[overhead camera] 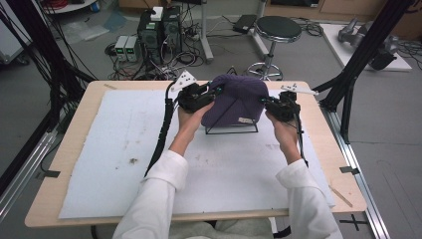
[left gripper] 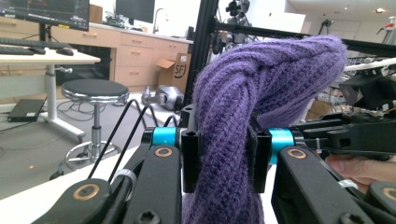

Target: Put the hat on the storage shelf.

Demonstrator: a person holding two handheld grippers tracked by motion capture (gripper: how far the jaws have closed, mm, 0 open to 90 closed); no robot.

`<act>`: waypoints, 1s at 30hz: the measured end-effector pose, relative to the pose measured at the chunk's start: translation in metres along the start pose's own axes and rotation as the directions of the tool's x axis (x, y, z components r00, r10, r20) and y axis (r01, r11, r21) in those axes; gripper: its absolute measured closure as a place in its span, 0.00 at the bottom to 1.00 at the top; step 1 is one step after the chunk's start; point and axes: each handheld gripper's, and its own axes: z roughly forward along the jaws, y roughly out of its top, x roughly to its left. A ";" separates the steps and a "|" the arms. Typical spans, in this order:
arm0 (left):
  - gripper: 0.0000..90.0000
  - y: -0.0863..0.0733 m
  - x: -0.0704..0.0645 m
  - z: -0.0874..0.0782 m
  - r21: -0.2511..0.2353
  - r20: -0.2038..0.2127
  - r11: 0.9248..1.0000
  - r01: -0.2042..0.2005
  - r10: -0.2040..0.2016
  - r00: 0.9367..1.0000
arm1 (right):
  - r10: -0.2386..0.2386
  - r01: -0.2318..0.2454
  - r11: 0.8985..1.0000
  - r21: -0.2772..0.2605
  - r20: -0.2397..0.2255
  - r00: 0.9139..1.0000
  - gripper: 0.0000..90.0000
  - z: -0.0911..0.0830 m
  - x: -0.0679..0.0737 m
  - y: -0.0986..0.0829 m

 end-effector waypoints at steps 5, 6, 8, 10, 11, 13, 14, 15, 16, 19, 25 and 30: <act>0.81 -0.006 0.001 0.001 0.014 -0.004 1.000 0.002 -0.002 1.000 | 0.000 0.000 1.000 0.014 0.006 1.000 0.91 0.005 -0.001 -0.008; 0.81 -0.007 0.001 0.001 0.020 -0.001 1.000 -0.001 0.001 1.000 | 0.004 -0.004 1.000 0.013 0.006 1.000 0.91 0.005 -0.001 -0.010; 0.81 -0.009 0.002 0.001 0.024 0.000 1.000 -0.002 0.002 1.000 | 0.007 -0.007 1.000 0.022 0.008 1.000 0.91 0.007 -0.002 -0.012; 0.81 -0.012 0.002 0.001 0.025 -0.001 1.000 0.005 -0.005 1.000 | 0.009 -0.009 1.000 0.021 0.012 1.000 0.91 0.008 -0.002 -0.013; 0.80 -0.014 0.002 0.001 0.028 -0.002 1.000 0.008 -0.008 1.000 | 0.013 -0.013 1.000 0.025 0.017 1.000 0.90 0.008 -0.002 -0.014; 0.80 -0.019 0.005 0.001 0.050 -0.003 0.999 0.019 -0.019 1.000 | 0.009 -0.009 0.999 0.030 0.022 1.000 0.90 0.009 -0.002 -0.016; 0.80 -0.021 0.006 0.002 0.054 -0.003 0.998 0.022 -0.022 1.000 | 0.010 -0.012 0.999 0.040 0.028 1.000 0.90 0.010 -0.003 -0.017; 0.80 -0.022 0.007 0.001 0.054 0.000 0.998 0.031 -0.031 1.000 | 0.013 -0.014 0.999 0.040 0.030 0.999 0.90 0.010 -0.003 -0.018; 0.80 -0.022 0.007 0.001 0.054 0.000 0.998 0.030 -0.030 1.000 | 0.011 -0.013 0.999 0.042 0.028 1.000 0.90 0.011 -0.003 -0.020; 0.80 -0.021 0.006 0.001 0.048 -0.007 0.999 0.018 -0.018 1.000 | 0.011 -0.012 0.999 0.037 0.032 0.999 0.89 0.011 -0.002 -0.021; 0.78 -0.021 0.007 0.001 0.052 -0.004 0.998 0.036 -0.036 0.999 | -0.003 0.001 0.999 0.036 0.064 0.998 0.87 0.011 0.002 -0.021; 0.75 -0.020 0.005 0.000 0.058 -0.027 0.997 0.040 -0.039 0.999 | -0.008 0.005 1.000 0.031 0.073 0.997 0.77 0.010 0.003 -0.021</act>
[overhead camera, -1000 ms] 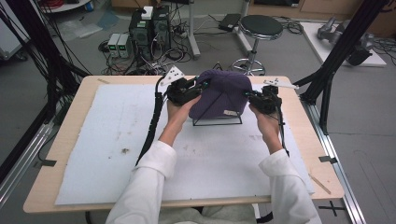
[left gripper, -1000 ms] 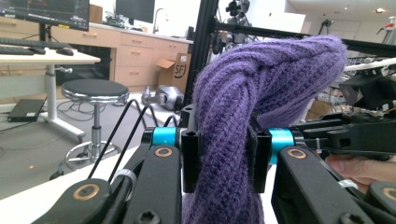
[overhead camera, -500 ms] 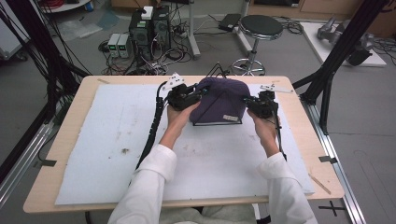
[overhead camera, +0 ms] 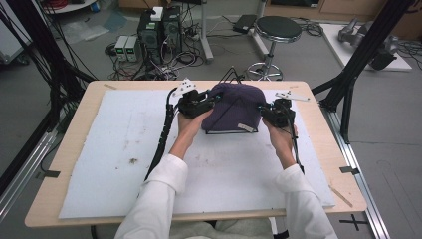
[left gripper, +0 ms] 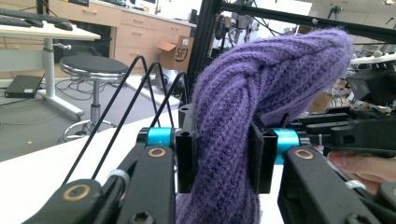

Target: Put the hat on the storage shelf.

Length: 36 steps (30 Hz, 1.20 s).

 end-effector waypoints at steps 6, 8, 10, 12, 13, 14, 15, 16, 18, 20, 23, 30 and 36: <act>0.52 0.005 -0.001 -0.004 0.003 -0.059 1.000 0.010 -0.010 0.998 | 0.009 -0.010 0.999 -0.044 -0.020 1.000 0.51 -0.006 -0.003 0.003; 0.42 0.006 -0.001 -0.005 0.006 -0.072 1.000 0.003 -0.003 0.997 | 0.008 -0.010 0.998 -0.070 -0.031 0.999 0.41 -0.009 -0.003 0.004; 0.37 0.008 0.000 -0.008 0.000 -0.078 1.000 -0.008 0.008 0.997 | 0.001 -0.005 0.996 -0.087 -0.042 0.999 0.34 -0.011 -0.003 0.005; 0.32 0.010 -0.001 -0.010 -0.005 -0.087 1.000 -0.019 0.018 0.996 | -0.011 0.007 0.994 -0.111 -0.030 0.999 0.27 -0.012 -0.002 0.006; 0.31 0.011 -0.001 -0.010 -0.009 -0.089 1.000 -0.023 0.022 0.996 | -0.011 0.009 0.992 -0.123 -0.020 1.000 0.23 -0.013 -0.001 0.007; 0.29 0.012 -0.001 -0.011 -0.008 -0.093 1.000 -0.030 0.029 0.995 | -0.013 0.012 0.991 -0.136 -0.010 1.000 0.22 -0.013 0.000 0.007; 0.28 0.013 -0.002 -0.012 -0.006 -0.098 0.999 -0.038 0.038 0.994 | -0.018 0.018 0.989 -0.149 -0.003 1.000 0.20 -0.013 0.000 0.007; 0.27 0.014 -0.002 -0.013 -0.007 -0.099 0.999 -0.040 0.039 0.994 | -0.014 0.015 0.987 -0.160 0.008 1.000 0.17 -0.014 0.001 0.008; 0.27 0.016 -0.002 -0.016 -0.015 -0.106 0.999 -0.044 0.042 0.993 | -0.019 0.022 0.985 -0.173 0.017 1.000 0.15 -0.015 0.002 0.008; 0.26 0.018 -0.002 -0.019 -0.030 -0.115 0.998 -0.046 0.042 0.992 | -0.025 0.030 0.982 -0.185 0.028 0.999 0.13 -0.016 0.003 0.009; 0.25 0.023 -0.002 -0.025 -0.050 -0.140 0.997 -0.065 0.058 0.988 | -0.035 0.043 0.976 -0.213 0.040 0.999 0.13 -0.019 0.003 0.010; 0.25 0.032 -0.002 -0.043 -0.093 -0.183 0.991 -0.093 0.075 0.980 | -0.033 0.049 0.959 -0.278 0.063 0.998 0.12 -0.028 0.004 0.013; 0.25 0.036 -0.002 -0.066 -0.124 -0.220 0.985 -0.119 0.090 0.971 | -0.031 0.055 0.947 -0.317 0.079 0.996 0.12 -0.040 0.007 0.015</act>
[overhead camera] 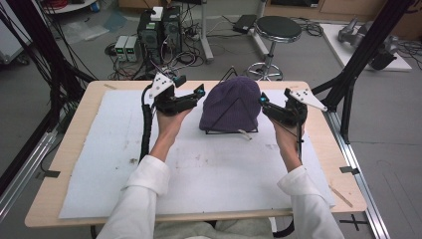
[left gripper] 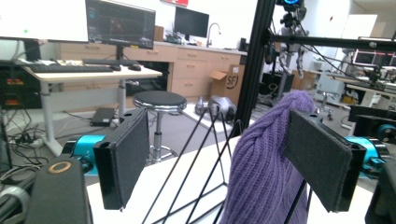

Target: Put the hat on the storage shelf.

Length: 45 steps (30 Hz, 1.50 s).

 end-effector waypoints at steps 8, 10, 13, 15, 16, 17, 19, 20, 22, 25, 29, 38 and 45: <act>0.25 0.011 0.008 -0.031 -0.051 -0.032 0.999 -0.007 0.006 0.999 | -0.001 0.000 1.000 -0.026 -0.020 1.000 0.12 -0.013 0.003 0.004; 0.25 0.014 0.010 -0.039 -0.059 -0.045 0.998 -0.024 0.022 0.999 | -0.008 0.007 1.000 -0.028 -0.017 1.000 0.12 -0.015 0.004 0.004; 0.25 0.017 0.012 -0.051 -0.066 -0.061 0.997 -0.035 0.031 0.998 | -0.002 0.002 1.000 -0.019 -0.028 1.000 0.12 -0.018 0.004 0.005; 0.25 0.017 0.014 -0.059 -0.067 -0.069 0.997 -0.037 0.033 0.997 | -0.003 0.003 1.000 -0.024 -0.028 1.000 0.12 -0.021 0.004 0.004; 0.25 0.017 0.014 -0.063 -0.067 -0.074 0.997 -0.044 0.039 0.996 | -0.003 0.002 1.000 -0.019 -0.028 1.000 0.12 -0.022 0.004 0.004; 0.25 0.017 0.015 -0.067 -0.067 -0.079 0.997 -0.047 0.042 0.996 | -0.005 0.004 1.000 -0.019 -0.026 1.000 0.12 -0.023 0.003 0.004; 0.25 0.016 0.016 -0.075 -0.076 -0.092 0.996 -0.050 0.043 0.995 | -0.005 0.004 1.000 -0.019 -0.022 1.000 0.12 -0.027 0.002 0.003; 0.25 0.016 0.017 -0.079 -0.079 -0.097 0.996 -0.050 0.042 0.994 | -0.005 0.005 1.000 -0.023 -0.023 1.000 0.12 -0.028 0.001 0.002; 0.25 0.015 0.019 -0.087 -0.082 -0.106 0.995 -0.050 0.041 0.994 | -0.010 0.010 1.000 -0.029 -0.013 1.000 0.12 -0.032 0.000 0.000; 0.25 0.014 0.021 -0.098 -0.090 -0.125 0.995 -0.050 0.039 0.991 | -0.025 0.025 0.999 -0.025 -0.003 1.000 0.12 -0.036 -0.001 -0.003; 0.25 0.012 0.025 -0.112 -0.097 -0.137 0.994 -0.046 0.032 0.990 | -0.031 0.031 0.999 -0.018 0.001 1.000 0.12 -0.041 -0.003 -0.007; 0.25 0.004 0.033 -0.143 -0.090 -0.181 0.995 -0.048 0.031 0.983 | -0.056 0.056 0.998 -0.016 0.006 0.998 0.12 -0.054 -0.004 -0.006; 0.25 -0.004 0.041 -0.170 -0.085 -0.220 0.996 -0.042 0.022 0.975 | -0.048 0.048 0.999 -0.004 0.022 0.999 0.12 -0.064 -0.010 -0.018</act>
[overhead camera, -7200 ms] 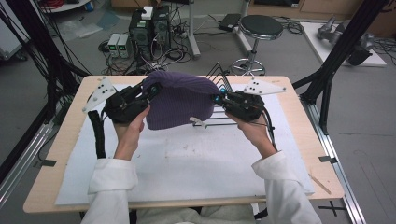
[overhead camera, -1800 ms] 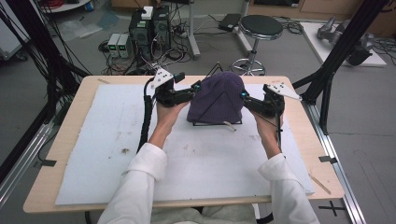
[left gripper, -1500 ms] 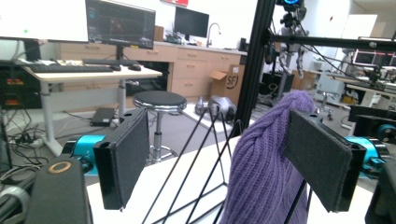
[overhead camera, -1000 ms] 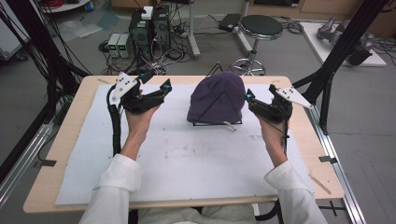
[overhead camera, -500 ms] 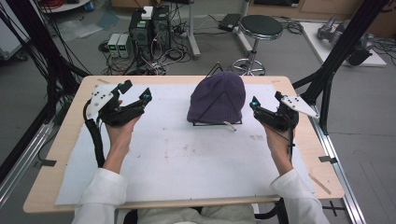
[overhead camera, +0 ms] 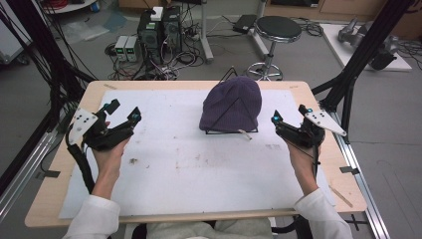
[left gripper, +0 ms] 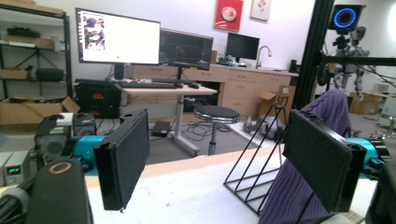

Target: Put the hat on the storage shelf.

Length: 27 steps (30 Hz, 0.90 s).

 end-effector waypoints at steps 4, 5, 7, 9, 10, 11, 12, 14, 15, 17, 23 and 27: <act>0.25 -0.006 0.006 -0.013 0.008 -0.027 1.000 0.006 -0.006 1.000 | 0.008 -0.008 1.000 0.005 0.013 1.000 0.12 -0.004 -0.004 -0.007; 0.25 -0.008 0.007 -0.016 0.009 -0.033 1.000 0.011 -0.011 0.999 | 0.011 -0.011 1.000 0.013 0.015 1.000 0.12 -0.005 -0.005 -0.009; 0.25 -0.011 0.010 -0.022 0.009 -0.039 1.000 0.023 -0.022 0.999 | 0.015 -0.015 1.000 0.018 0.017 1.000 0.12 -0.006 -0.006 -0.014; 0.25 -0.015 0.012 -0.027 0.013 -0.053 1.000 0.021 -0.021 0.998 | 0.015 -0.016 0.999 0.029 0.020 1.000 0.12 -0.008 -0.008 -0.018; 0.25 -0.017 0.013 -0.030 0.013 -0.058 1.000 0.018 -0.017 0.998 | 0.018 -0.019 0.999 0.028 0.023 1.000 0.12 -0.009 -0.008 -0.021; 0.25 -0.019 0.014 -0.032 0.015 -0.066 1.000 0.018 -0.017 0.998 | 0.019 -0.020 0.999 0.032 0.025 0.999 0.12 -0.010 -0.009 -0.023; 0.25 -0.021 0.016 -0.034 0.015 -0.068 1.000 0.020 -0.019 0.998 | 0.021 -0.022 0.999 0.033 0.029 0.999 0.12 -0.010 -0.009 -0.025; 0.25 -0.025 0.018 -0.039 0.016 -0.075 0.999 0.027 -0.026 0.997 | 0.024 -0.026 0.999 0.040 0.031 0.999 0.12 -0.011 -0.010 -0.030; 0.25 -0.027 0.019 -0.041 0.018 -0.080 0.999 0.026 -0.025 0.996 | 0.024 -0.025 0.999 0.042 0.032 0.999 0.12 -0.011 -0.011 -0.032; 0.25 -0.033 0.022 -0.045 0.014 -0.092 0.999 0.035 -0.034 0.995 | 0.027 -0.028 0.999 0.044 0.040 0.999 0.12 -0.012 -0.011 -0.037; 0.25 -0.045 0.029 -0.058 0.028 -0.124 0.999 0.043 -0.039 0.991 | 0.017 -0.021 0.998 0.056 0.061 0.998 0.12 -0.013 -0.009 -0.052; 0.25 -0.053 0.031 -0.066 0.033 -0.145 0.999 0.043 -0.038 0.989 | 0.032 -0.037 0.998 0.056 0.085 0.996 0.12 -0.015 -0.010 -0.062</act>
